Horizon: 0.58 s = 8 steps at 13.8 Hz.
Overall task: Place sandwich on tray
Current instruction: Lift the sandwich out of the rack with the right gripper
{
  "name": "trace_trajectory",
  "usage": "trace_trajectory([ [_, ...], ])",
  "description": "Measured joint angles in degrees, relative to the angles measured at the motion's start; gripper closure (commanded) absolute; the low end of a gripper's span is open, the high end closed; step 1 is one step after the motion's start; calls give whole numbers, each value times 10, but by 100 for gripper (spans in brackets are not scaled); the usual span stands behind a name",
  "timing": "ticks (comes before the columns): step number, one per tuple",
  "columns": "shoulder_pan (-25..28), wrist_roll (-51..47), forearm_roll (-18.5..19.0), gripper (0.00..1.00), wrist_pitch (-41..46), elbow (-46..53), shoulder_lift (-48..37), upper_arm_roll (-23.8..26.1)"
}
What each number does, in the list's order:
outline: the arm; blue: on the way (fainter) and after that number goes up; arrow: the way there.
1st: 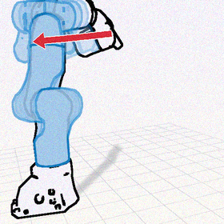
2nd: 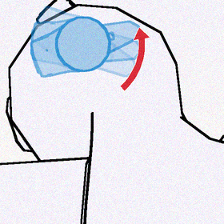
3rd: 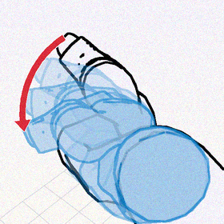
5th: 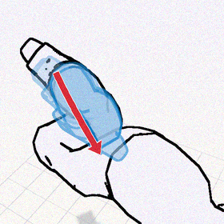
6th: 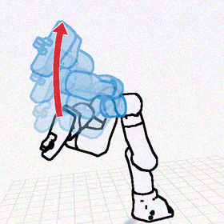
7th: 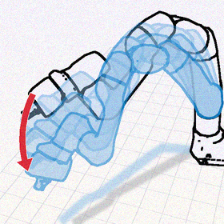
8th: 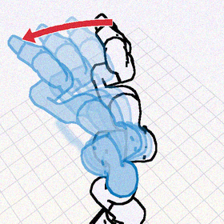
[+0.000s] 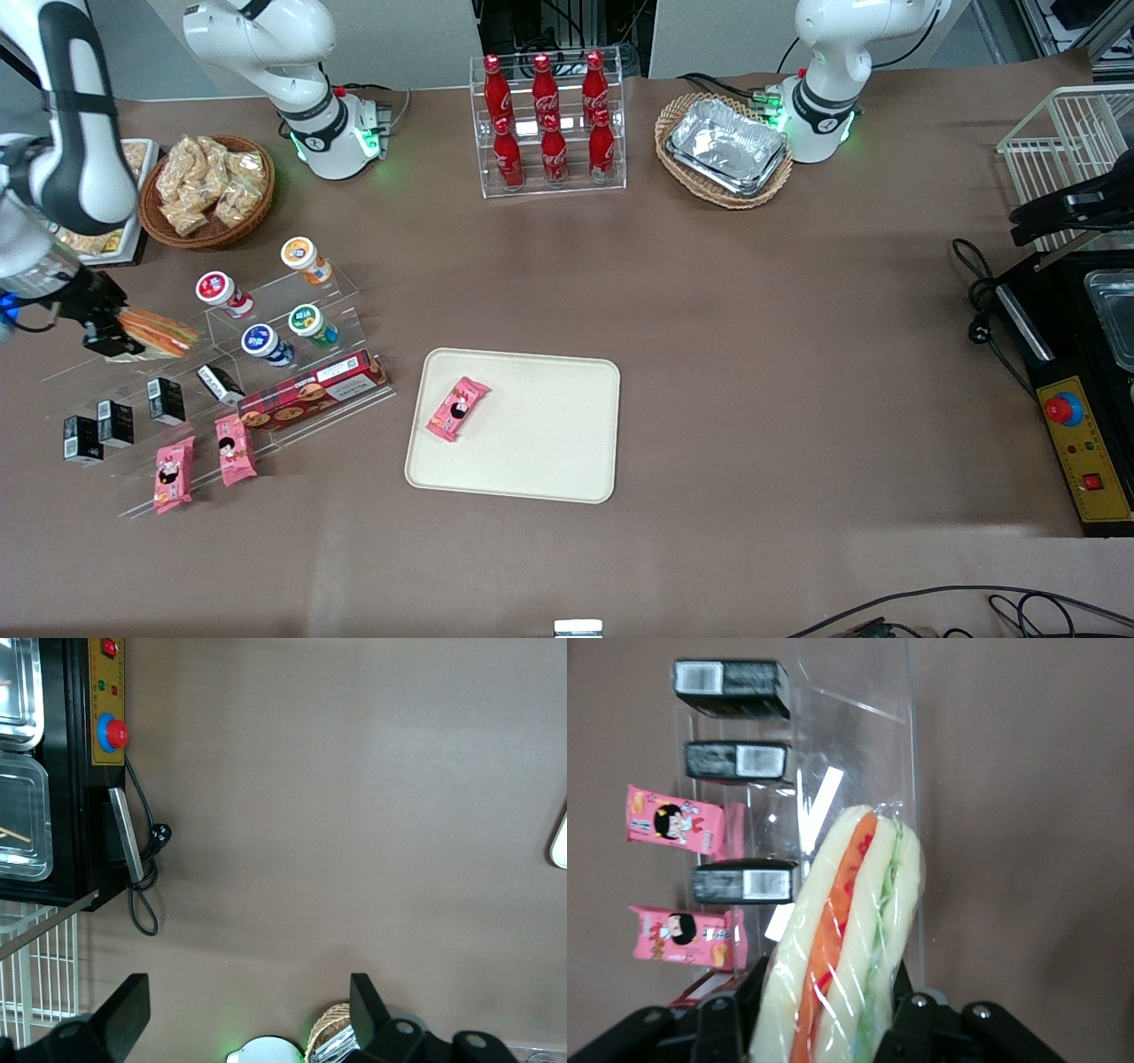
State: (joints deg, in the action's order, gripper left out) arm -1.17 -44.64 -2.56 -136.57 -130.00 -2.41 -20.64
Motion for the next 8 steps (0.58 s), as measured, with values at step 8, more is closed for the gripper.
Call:
trace_trajectory([
  [8,28,10,0,44,205,191,-3,3],
])
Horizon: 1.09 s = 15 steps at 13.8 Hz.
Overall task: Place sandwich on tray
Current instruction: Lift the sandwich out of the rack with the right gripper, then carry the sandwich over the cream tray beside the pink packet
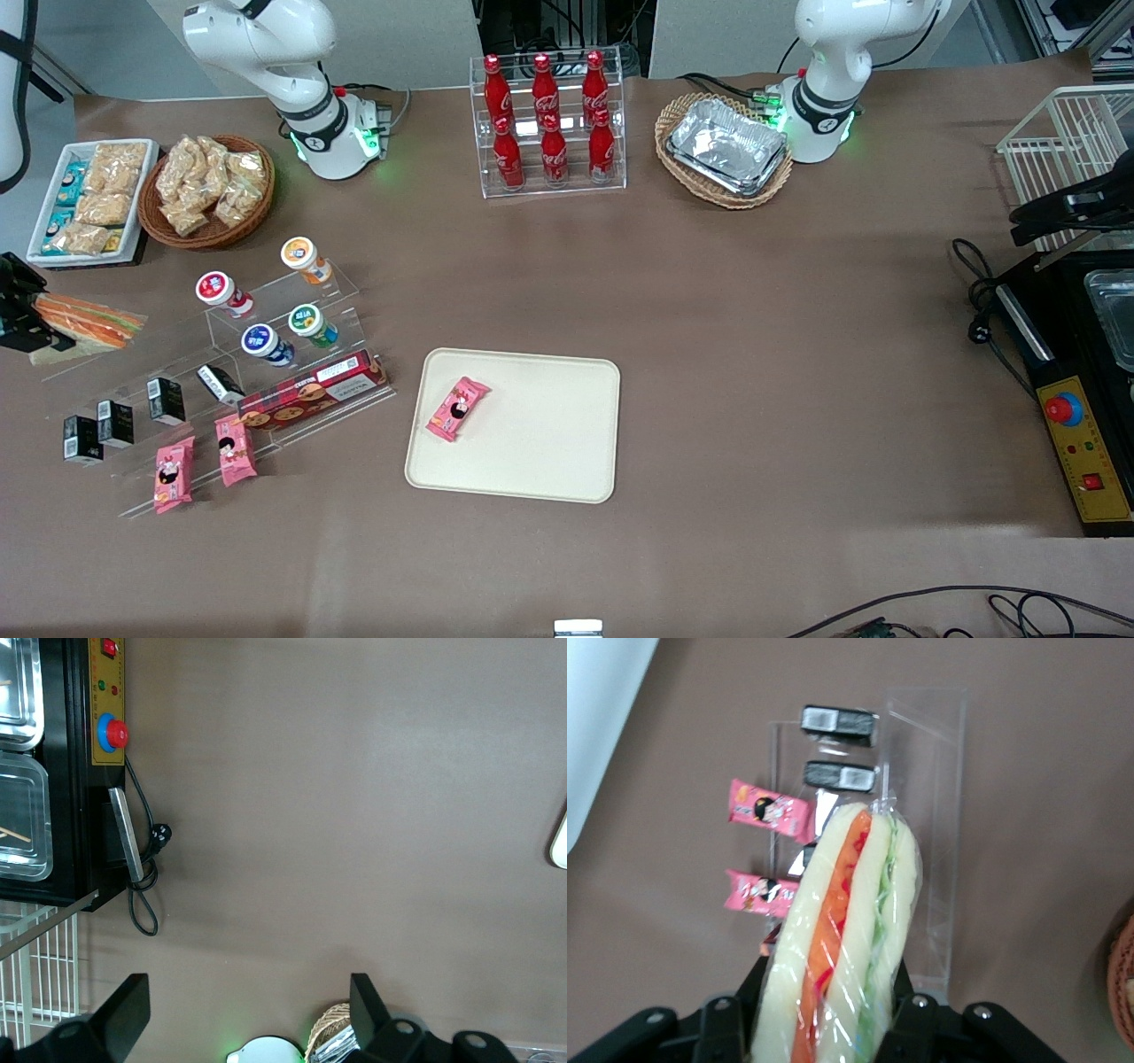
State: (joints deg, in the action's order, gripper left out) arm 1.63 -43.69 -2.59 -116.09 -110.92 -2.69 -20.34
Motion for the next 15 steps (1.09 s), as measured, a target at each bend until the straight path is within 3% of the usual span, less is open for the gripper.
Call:
trace_trajectory([
  [3,54,-49,-1,44,2,17,2,5],
  [8,192,-186,-2,44,7,57,46,11],
  [15,358,-421,-2,44,-2,195,229,14],
])
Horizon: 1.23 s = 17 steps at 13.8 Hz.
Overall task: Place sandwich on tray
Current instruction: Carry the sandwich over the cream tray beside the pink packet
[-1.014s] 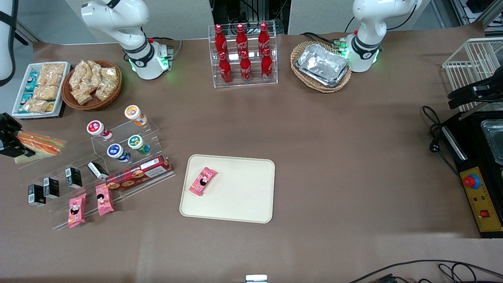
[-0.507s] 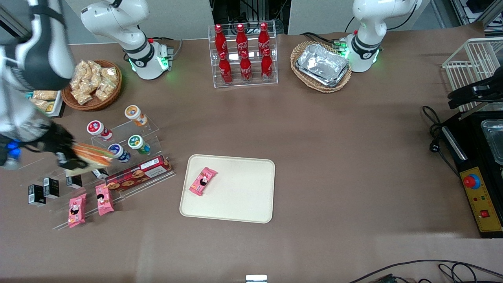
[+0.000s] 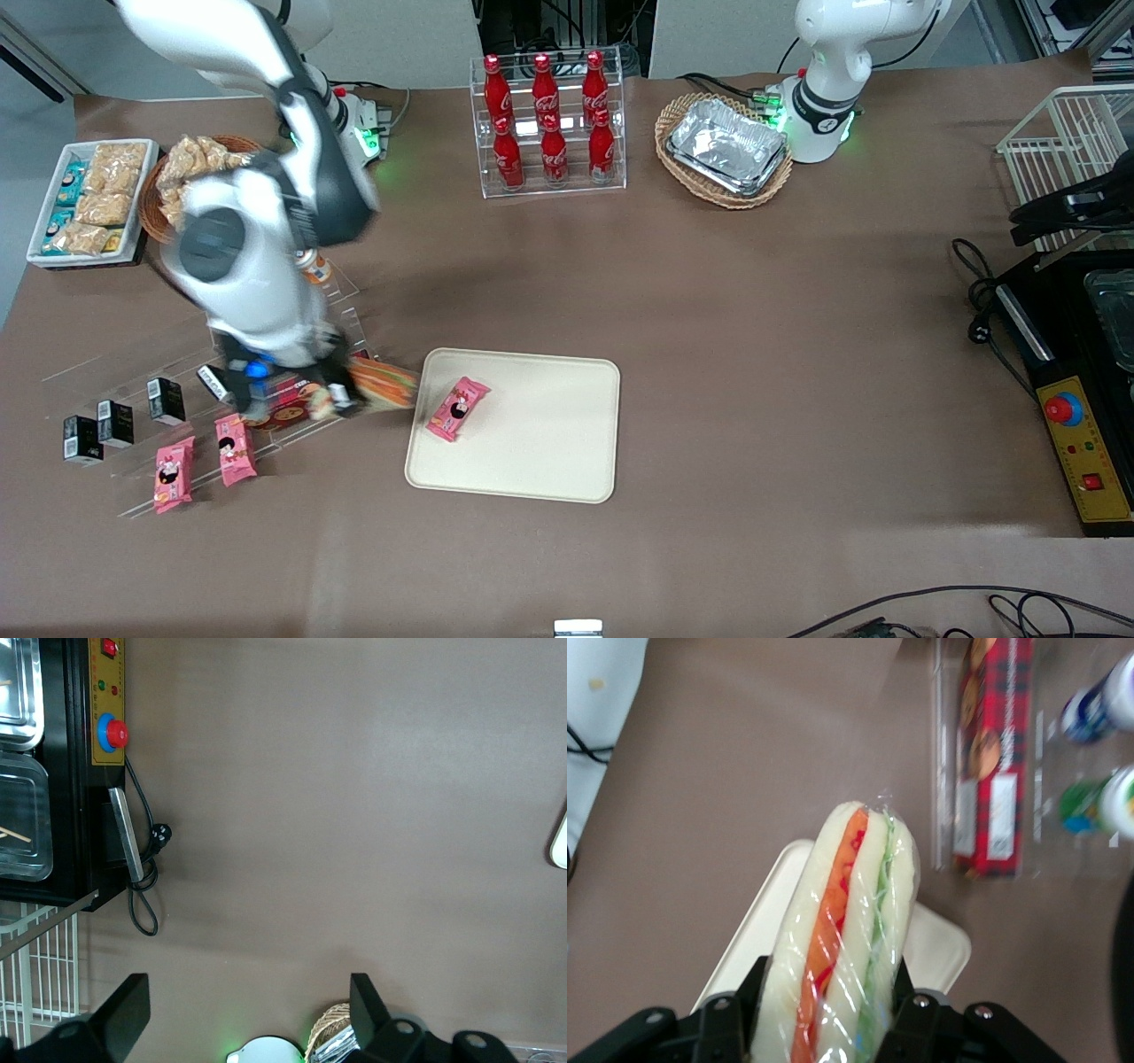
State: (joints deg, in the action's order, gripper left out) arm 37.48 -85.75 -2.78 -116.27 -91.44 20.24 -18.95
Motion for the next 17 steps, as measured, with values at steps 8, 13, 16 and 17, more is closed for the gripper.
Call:
trace_trajectory([
  [8,88,-208,0,44,-170,66,185,0],
  [13,115,-304,0,43,-253,71,248,0],
  [16,120,-325,0,40,-270,77,268,0],
  [17,120,-326,0,39,-271,79,271,-1],
])
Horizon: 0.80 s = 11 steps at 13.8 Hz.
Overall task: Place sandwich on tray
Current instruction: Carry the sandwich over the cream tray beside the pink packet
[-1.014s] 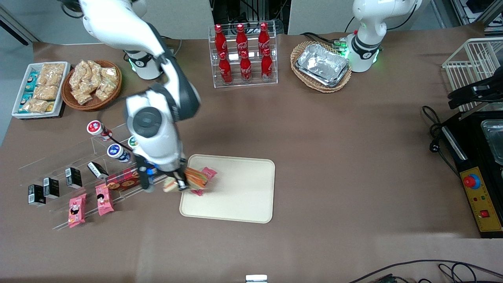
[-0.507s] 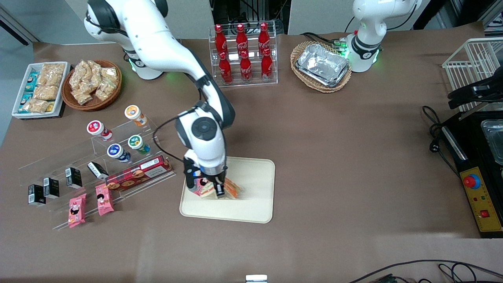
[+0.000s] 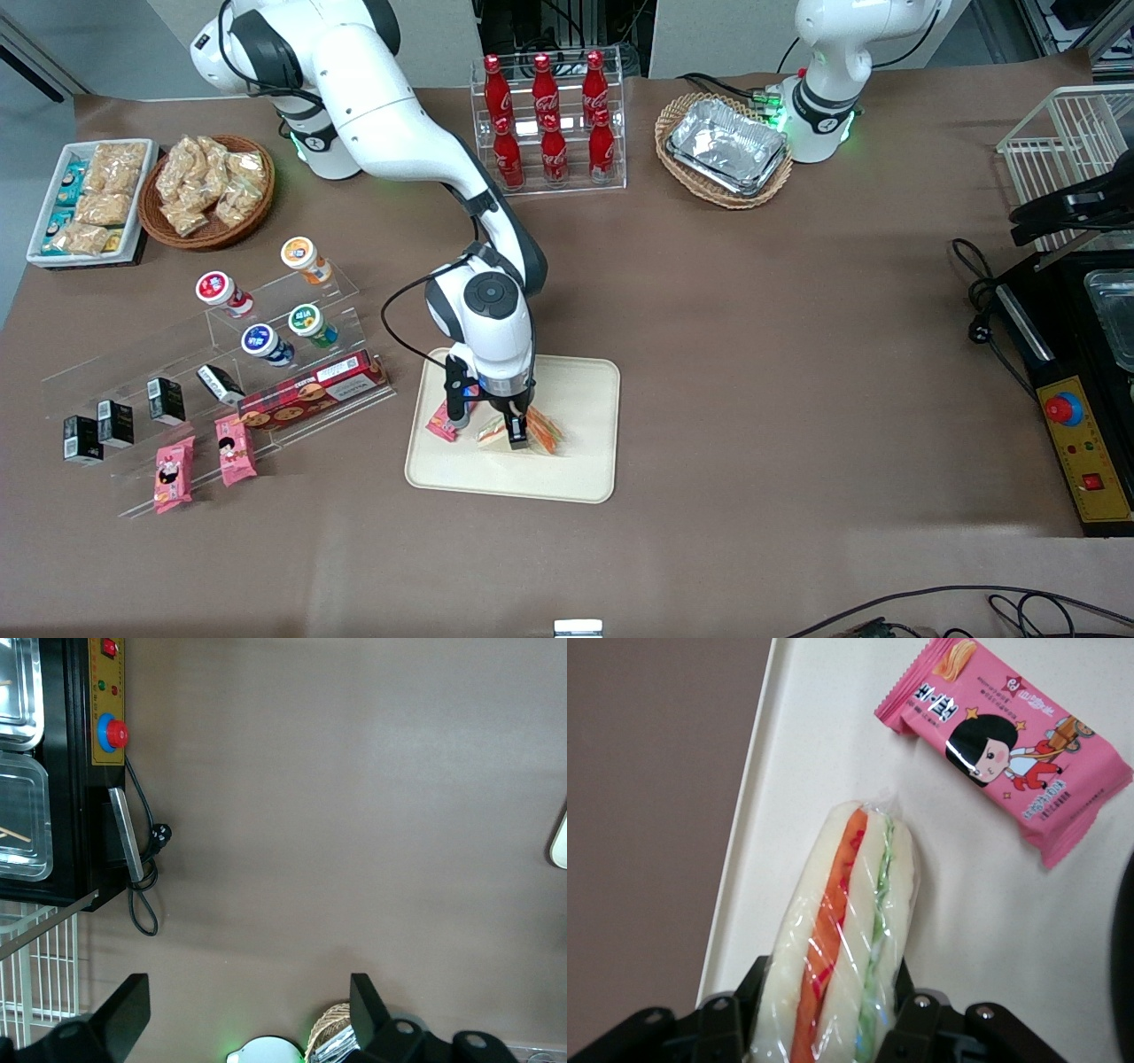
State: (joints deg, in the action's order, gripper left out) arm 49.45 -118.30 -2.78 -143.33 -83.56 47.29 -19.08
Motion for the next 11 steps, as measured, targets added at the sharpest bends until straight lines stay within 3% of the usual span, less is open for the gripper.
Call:
trace_trajectory([
  [5,-8,0,0,37,-4,1,12,-7],
  [7,-11,0,0,0,-12,1,17,-9],
  [11,-19,12,0,0,-18,4,19,-12],
])
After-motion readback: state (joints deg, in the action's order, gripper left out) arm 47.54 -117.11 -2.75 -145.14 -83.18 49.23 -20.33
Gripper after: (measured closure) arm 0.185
